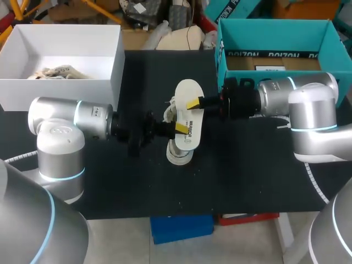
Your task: Take the shoe out of the shoebox, open the shoe tongue, remove and reinsert the insole, then place the shoe into the shoebox
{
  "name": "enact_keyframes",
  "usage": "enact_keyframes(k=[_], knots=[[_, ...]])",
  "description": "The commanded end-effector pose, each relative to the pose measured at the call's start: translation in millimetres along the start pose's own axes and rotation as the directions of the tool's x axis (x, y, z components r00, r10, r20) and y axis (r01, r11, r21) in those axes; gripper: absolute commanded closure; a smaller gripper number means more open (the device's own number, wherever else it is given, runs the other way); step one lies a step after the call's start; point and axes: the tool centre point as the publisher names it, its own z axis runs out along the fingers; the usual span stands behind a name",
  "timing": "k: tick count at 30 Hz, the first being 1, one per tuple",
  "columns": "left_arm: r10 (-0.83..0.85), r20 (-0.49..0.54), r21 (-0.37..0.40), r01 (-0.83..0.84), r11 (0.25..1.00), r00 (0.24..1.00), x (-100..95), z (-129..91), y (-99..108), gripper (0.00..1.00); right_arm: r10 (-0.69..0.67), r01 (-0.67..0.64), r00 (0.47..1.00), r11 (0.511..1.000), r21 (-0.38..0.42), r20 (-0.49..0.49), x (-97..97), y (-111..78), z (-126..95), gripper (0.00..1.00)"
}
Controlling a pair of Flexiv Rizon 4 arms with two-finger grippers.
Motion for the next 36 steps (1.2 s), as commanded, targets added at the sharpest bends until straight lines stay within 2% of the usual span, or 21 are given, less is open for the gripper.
enact_keyframes(k=[1, 14, 15, 16, 18, 22, 27, 31, 36], knots=[[0.003, -0.001, -0.005, -0.003, 1.000, 1.000, 0.4, 0.8, -1.0, 1.00, 0.005, -0.004, 1.000, 1.000, -0.027, 0.010, -1.9, -2.5, 2.9, 1.00], [0.003, -0.001, -0.005, -0.003, 1.000, 1.000, 0.4, 0.8, -1.0, 1.00, 0.005, -0.004, 1.000, 1.000, -0.027, 0.010, -1.9, -2.5, 2.9, 1.00], [-0.016, -0.043, -0.031, 0.014, 0.999, 0.999, 0.0, -0.8, 1.3, 0.35, 0.005, -0.004, 1.000, 1.000, -0.027, 0.010, -1.9, -2.5, 2.9, 1.00], [-0.011, -0.078, -0.047, 0.007, 0.999, 0.997, -0.4, -2.8, 3.3, 0.00, 0.005, -0.004, 1.000, 1.000, -0.027, 0.010, -1.9, -2.5, 2.9, 1.00], [0.011, -0.124, -0.068, -0.019, 0.997, 0.992, -5.9, -11.1, 4.3, 0.00, 0.005, -0.004, 1.000, 1.000, -0.027, 0.010, -1.9, -2.5, 2.9, 1.00], [0.035, -0.283, -0.093, -0.064, 0.994, 0.959, -17.7, -38.1, 4.7, 0.00, 0.005, -0.004, 1.000, 1.000, -0.027, 0.010, -1.9, -2.5, 2.9, 1.00], [0.041, -0.520, -0.112, -0.116, 0.987, 0.853, -27.6, -66.8, -3.5, 0.00, 0.005, -0.004, 1.000, 1.000, -0.027, 0.010, -1.9, -2.5, 2.9, 1.00], [-0.004, -0.660, -0.125, -0.105, 0.987, 0.751, -41.1, -68.6, -9.7, 0.00, 0.005, -0.004, 1.000, 1.000, -0.027, 0.010, -1.9, -2.5, 2.9, 1.00], [-0.112, -0.726, -0.225, -0.080, 0.971, 0.678, -57.7, -61.2, -7.3, 0.00, 0.005, -0.004, 1.000, 1.000, -0.027, 0.010, -1.9, -2.5, 2.9, 1.00]])
